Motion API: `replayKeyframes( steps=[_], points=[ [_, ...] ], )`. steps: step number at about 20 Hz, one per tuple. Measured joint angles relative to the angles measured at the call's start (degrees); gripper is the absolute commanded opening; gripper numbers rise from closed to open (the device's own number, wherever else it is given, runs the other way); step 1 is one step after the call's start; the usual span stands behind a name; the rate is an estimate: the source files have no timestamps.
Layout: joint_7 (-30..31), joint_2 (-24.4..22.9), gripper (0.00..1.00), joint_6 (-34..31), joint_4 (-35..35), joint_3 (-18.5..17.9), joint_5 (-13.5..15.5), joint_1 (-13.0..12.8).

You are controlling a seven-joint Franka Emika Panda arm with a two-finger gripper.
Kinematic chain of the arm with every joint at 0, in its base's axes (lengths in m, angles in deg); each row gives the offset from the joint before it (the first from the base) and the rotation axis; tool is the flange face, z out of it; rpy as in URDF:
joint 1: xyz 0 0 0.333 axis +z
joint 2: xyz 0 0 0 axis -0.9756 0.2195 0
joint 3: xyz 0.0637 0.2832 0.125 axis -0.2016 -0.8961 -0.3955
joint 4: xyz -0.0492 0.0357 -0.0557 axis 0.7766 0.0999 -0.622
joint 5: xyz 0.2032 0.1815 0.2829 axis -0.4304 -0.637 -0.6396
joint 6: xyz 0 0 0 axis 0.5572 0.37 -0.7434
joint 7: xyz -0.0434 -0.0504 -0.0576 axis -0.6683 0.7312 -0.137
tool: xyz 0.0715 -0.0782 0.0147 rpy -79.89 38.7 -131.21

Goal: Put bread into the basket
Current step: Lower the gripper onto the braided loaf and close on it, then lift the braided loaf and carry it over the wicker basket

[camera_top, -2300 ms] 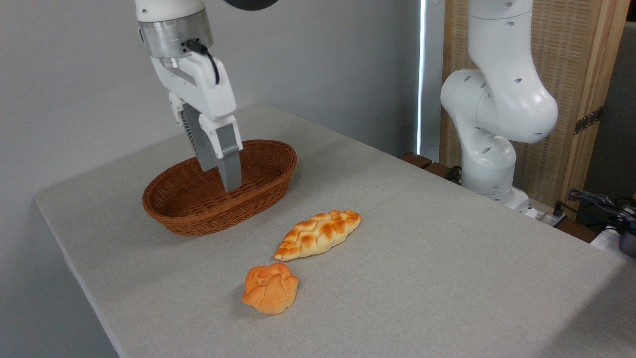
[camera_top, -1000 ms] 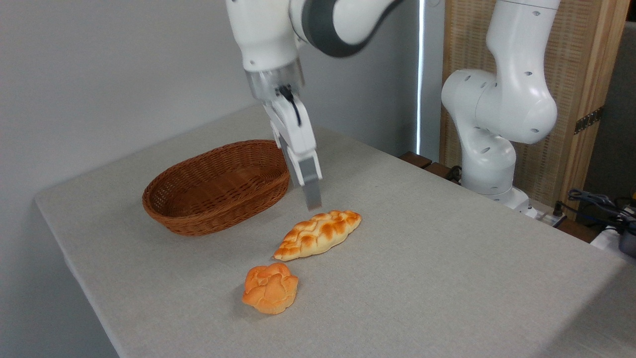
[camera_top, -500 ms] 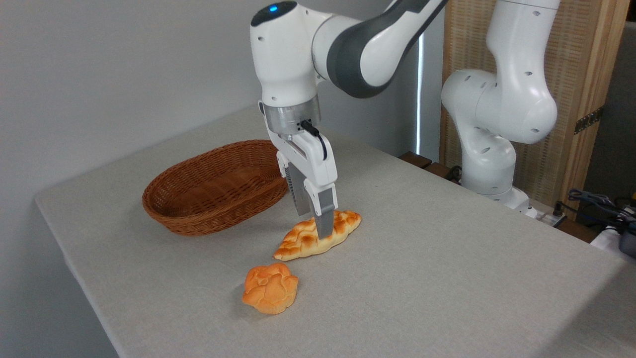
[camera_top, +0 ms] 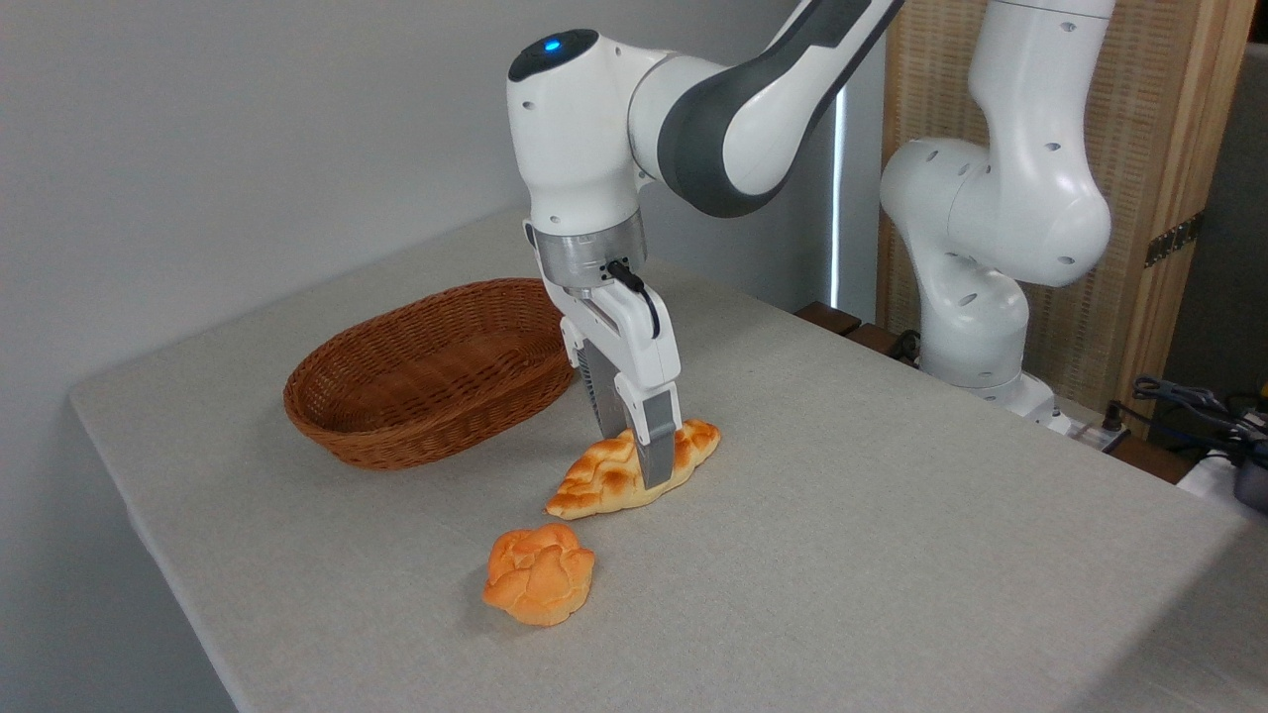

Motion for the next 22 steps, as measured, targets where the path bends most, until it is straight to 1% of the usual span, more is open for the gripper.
replayKeyframes(
  steps=[2, 9, 12, 14, 15, 16, 17, 18, 20, 22],
  points=[
    [0.0, 0.2, 0.42, 0.0, -0.1, 0.0, 0.0, 0.0],
    [0.0, 0.5, 0.42, 0.0, -0.1, -0.1, 0.0, 0.0],
    [0.0, 0.5, 0.42, -0.5, 1.0, -0.1, 0.1, 0.0],
    [0.0, 0.5, 0.43, -4.5, 4.6, -0.1, 0.5, 0.0],
    [0.1, 0.6, 0.44, -7.6, 7.4, -0.1, 1.7, 0.0],
    [0.6, 0.8, 0.45, -10.2, 10.2, 0.0, 3.4, -0.1],
    [2.2, 1.2, 0.49, -12.3, 13.4, 0.2, 5.3, -0.1],
    [4.6, 1.8, 0.5, -13.3, 16.1, 0.6, 6.5, -0.1],
    [10.1, 3.6, 0.5, -13.9, 20.4, 2.1, 7.5, -0.2],
    [15.9, 6.4, 0.5, -13.9, 23.6, 4.8, 7.8, -0.4]
  ],
)
